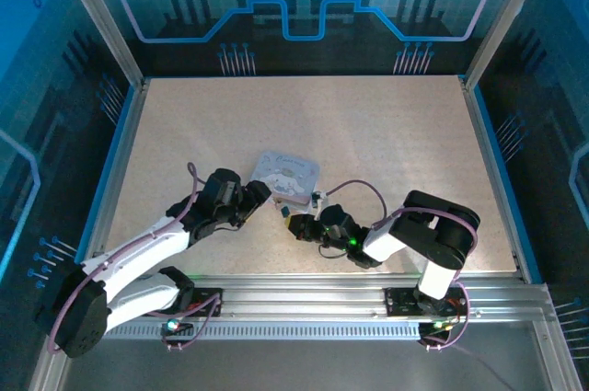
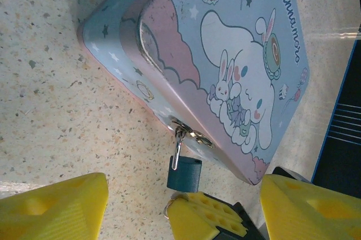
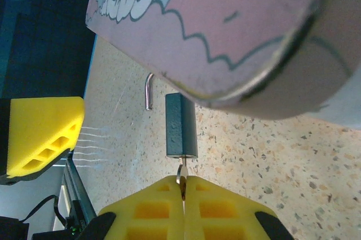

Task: Unlock a padlock with a key

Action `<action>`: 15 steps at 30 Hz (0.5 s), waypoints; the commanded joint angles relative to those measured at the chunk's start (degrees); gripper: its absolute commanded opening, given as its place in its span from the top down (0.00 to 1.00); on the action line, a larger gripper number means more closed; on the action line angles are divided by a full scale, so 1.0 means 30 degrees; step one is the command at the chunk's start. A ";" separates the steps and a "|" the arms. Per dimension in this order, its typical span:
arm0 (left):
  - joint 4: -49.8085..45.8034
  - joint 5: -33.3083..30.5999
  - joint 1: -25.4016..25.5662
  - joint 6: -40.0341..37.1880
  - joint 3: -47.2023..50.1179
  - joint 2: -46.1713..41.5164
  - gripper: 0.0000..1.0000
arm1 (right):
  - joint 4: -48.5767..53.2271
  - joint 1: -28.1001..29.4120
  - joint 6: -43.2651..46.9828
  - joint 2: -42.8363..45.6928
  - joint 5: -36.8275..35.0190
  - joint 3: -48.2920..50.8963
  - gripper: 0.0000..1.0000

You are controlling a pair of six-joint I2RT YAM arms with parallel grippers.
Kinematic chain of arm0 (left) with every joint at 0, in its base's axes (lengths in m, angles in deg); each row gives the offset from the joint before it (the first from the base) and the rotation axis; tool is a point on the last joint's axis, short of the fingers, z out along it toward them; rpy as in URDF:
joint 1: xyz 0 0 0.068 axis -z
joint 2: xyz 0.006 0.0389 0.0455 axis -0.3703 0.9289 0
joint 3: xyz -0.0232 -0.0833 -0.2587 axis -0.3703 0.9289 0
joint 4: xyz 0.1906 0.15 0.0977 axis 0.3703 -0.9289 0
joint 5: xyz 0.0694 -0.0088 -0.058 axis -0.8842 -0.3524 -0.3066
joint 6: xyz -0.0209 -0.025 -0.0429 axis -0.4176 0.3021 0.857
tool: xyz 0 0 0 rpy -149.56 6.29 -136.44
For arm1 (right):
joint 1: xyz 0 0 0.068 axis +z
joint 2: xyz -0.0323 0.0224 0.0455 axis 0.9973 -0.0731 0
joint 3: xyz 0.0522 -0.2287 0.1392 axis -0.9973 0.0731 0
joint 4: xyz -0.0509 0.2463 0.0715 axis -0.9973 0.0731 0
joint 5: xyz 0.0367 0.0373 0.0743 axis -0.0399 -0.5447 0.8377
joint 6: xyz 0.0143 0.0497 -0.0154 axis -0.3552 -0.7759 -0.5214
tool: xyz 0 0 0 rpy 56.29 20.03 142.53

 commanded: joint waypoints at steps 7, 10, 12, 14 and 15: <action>-0.0326 0.0642 -0.0891 -0.1008 0.0644 -0.1649 0.23 | 0.0602 -0.0204 -0.0580 -0.0320 -0.1045 0.0709 0.87; -0.0330 0.1320 -0.1409 -0.1376 0.0777 -0.2136 0.22 | 0.0854 -0.0187 -0.0461 0.0007 -0.1251 0.0893 0.86; -0.0329 0.1656 -0.1698 -0.1819 0.0789 -0.2357 0.20 | 0.1522 -0.0189 -0.0415 0.0388 -0.1368 0.0922 0.82; 0.0052 0.2187 -0.1858 -0.2413 0.0828 -0.2433 0.18 | 0.2170 -0.0190 -0.0257 0.0865 -0.1525 0.0994 0.80; 0.0217 0.2551 -0.2000 -0.2613 0.0862 -0.2425 0.18 | 0.2407 -0.0190 -0.0219 0.1116 -0.1657 0.1104 0.79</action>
